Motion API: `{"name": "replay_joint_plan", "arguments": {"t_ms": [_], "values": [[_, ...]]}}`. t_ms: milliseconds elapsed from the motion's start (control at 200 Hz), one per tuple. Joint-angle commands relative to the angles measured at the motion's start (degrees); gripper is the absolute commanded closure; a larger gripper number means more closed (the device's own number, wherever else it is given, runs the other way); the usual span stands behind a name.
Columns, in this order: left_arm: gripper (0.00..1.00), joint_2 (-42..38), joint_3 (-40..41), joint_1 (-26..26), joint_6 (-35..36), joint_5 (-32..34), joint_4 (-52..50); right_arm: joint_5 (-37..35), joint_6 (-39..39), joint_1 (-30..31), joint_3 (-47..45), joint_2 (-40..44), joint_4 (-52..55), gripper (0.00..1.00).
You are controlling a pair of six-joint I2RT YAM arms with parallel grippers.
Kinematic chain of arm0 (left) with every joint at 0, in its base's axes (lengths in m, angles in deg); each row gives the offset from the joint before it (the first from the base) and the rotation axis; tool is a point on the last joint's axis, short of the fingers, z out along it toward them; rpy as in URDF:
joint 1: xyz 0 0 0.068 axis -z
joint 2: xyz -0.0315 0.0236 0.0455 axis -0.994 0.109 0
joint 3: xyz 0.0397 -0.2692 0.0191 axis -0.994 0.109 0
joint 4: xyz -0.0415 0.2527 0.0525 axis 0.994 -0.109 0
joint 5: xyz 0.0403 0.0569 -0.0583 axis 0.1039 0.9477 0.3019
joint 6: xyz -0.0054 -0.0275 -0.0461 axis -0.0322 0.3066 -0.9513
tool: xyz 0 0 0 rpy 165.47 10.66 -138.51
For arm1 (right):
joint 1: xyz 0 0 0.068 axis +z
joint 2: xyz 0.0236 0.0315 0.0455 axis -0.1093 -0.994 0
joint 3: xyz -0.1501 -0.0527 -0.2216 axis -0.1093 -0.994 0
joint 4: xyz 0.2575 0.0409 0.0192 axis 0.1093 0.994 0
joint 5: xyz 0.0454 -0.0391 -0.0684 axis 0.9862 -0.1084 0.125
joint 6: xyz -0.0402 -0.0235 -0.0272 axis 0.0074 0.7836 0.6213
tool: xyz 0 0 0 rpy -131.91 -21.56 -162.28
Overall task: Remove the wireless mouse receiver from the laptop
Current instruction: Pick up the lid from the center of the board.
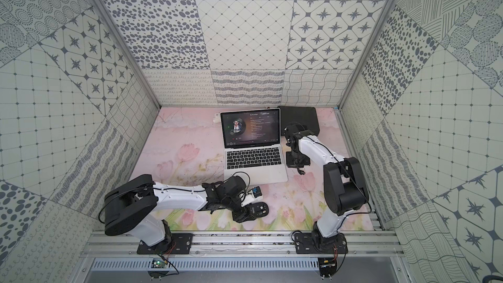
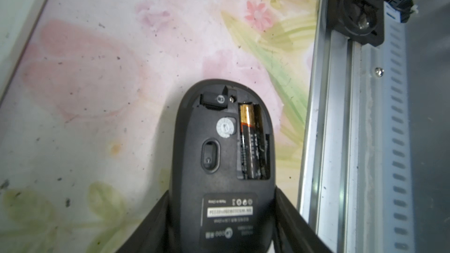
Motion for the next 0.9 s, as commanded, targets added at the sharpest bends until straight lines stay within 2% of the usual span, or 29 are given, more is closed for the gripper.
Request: {"name": "replay_joint_plan", "arguments": {"t_ms": [0,70,120,210,470,745,835,890], "values": [[1.0,3.3,-0.6,-0.9,2.6,-0.9,-4.7,6.9,-1.6,0.2,1.0,4.1,0.9,1.0],[1.0,4.7,-1.3,-1.0,2.5,-0.8,-5.2,10.0,-1.7,0.2,1.0,6.2,0.7,1.0],[0.87,5.4,-1.7,-1.0,2.4,-0.6,-5.6,12.4,-1.9,0.2,1.1,7.9,0.3,1.0],[0.81,5.4,-1.7,-1.1,2.2,-0.8,-5.5,16.4,-2.3,0.2,1.5,10.3,-0.4,1.0],[0.79,5.1,-1.3,-1.3,1.6,-1.4,-5.5,27.7,-5.0,0.1,3.2,16.2,-3.0,1.0],[0.91,5.3,-1.0,-1.4,1.9,-1.7,-5.2,51.4,-10.1,-4.2,-5.0,21.7,-15.8,1.0],[1.0,4.8,-0.6,-1.5,2.0,-1.7,-4.8,57.0,-11.6,-5.8,-8.1,23.3,-20.0,1.0],[1.0,4.1,-0.2,-1.7,2.0,-1.8,-4.7,59.9,-12.2,-6.5,-9.7,24.2,-22.3,1.0]]}}
